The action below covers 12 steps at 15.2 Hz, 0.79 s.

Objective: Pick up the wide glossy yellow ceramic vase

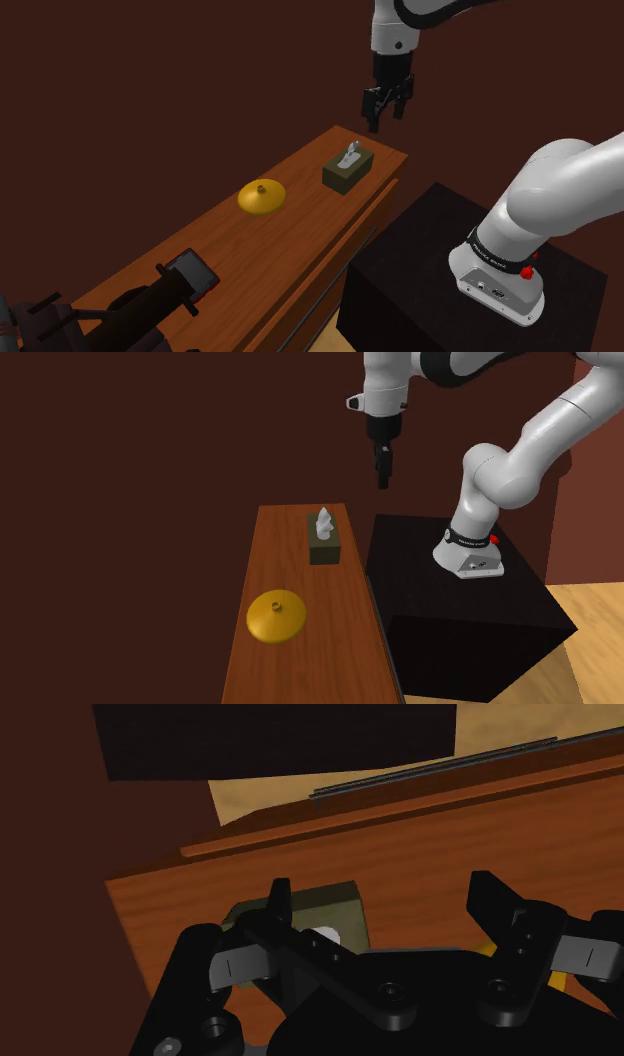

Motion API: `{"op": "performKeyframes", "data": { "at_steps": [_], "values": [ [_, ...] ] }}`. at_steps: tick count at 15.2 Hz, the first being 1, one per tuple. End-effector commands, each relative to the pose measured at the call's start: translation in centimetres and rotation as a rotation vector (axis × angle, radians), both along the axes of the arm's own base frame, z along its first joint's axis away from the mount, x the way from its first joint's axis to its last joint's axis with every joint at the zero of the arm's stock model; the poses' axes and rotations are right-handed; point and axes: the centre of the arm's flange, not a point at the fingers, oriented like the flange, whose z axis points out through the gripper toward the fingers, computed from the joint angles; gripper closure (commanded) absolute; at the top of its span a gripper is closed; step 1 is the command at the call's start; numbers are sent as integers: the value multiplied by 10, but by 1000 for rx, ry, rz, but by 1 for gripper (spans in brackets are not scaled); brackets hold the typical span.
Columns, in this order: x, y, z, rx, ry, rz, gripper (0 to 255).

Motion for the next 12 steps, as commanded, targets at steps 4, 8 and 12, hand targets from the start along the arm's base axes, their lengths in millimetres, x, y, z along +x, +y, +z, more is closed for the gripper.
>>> {"op": "performKeyframes", "data": {
  "at_steps": [4,8,12],
  "values": [
    [37,39,-35,-5,-27,-7,0],
    [66,72,-61,-9,-48,-12,0],
    [96,104,-87,-13,-68,-17,0]
  ]
}}
